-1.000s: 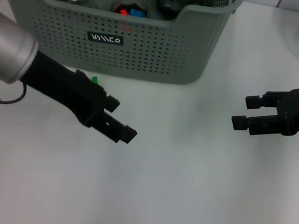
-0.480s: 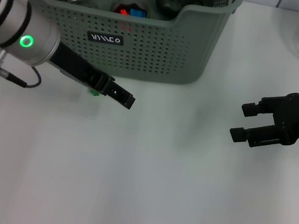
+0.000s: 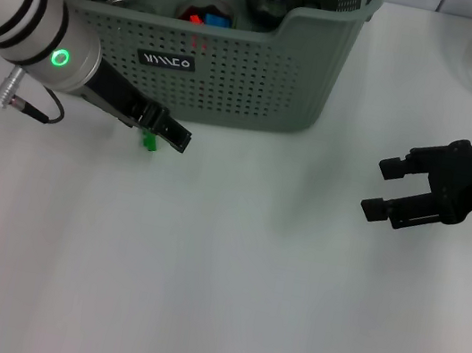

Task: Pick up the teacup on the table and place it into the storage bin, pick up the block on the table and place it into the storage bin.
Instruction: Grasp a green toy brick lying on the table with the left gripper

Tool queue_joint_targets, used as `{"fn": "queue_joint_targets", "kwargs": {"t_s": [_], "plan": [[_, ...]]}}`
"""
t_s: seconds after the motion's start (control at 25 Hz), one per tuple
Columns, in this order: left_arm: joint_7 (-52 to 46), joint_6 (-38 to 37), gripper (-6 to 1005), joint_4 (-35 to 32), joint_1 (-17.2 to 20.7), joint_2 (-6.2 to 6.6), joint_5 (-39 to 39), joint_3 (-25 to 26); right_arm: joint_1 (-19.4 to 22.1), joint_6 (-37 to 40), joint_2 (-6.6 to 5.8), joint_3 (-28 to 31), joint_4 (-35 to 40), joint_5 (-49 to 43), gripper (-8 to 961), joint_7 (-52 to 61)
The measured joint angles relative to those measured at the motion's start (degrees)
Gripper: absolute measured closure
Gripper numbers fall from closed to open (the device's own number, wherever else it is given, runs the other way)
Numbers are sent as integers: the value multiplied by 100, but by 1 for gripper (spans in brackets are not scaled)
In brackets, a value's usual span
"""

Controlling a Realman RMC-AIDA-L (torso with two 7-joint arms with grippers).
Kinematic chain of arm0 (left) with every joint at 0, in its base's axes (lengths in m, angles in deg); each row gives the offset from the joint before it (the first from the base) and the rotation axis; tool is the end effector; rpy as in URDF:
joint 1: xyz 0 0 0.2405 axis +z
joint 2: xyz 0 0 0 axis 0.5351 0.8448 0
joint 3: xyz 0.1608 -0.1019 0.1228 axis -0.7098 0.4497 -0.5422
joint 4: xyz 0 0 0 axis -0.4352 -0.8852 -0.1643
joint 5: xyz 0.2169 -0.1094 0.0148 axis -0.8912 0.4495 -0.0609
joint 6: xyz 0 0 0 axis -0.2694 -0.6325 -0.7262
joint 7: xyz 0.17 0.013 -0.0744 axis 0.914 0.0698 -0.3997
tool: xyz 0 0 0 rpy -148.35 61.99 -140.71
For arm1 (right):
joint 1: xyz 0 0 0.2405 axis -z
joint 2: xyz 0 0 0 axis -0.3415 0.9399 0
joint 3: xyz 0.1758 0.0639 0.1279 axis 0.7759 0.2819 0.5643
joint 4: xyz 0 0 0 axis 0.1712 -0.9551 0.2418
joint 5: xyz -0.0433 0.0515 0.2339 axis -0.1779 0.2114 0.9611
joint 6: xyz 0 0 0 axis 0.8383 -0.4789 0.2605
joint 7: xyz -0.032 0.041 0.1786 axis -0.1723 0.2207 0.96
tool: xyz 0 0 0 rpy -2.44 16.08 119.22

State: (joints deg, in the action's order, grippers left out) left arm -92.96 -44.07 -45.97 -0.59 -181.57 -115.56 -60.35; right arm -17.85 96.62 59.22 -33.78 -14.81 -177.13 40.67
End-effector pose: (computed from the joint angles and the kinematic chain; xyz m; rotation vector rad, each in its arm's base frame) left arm -0.1814 0.3891 -0.0251 -2.3260 -1.3561 0.2678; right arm 0.2157 0.3684 -0.0058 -3.0117 0.7217 0.1586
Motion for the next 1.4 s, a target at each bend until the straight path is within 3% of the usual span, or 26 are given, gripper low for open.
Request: {"fn": "queue_joint_targets", "kwargs": {"t_s": [0.72,1.12,1.4], "plan": [[-83,769,131,907,-258,-7,-344,-24,-84,16,22,19,0,7,117,52],[-142,1189,136,1565,-586,-5,-483,-33,-98,1,28,35,0,5,118,51],[-171,1278,172,1638,-625,-5,-587,-35,-97,-14,23,39,0,5,118,53]]}}
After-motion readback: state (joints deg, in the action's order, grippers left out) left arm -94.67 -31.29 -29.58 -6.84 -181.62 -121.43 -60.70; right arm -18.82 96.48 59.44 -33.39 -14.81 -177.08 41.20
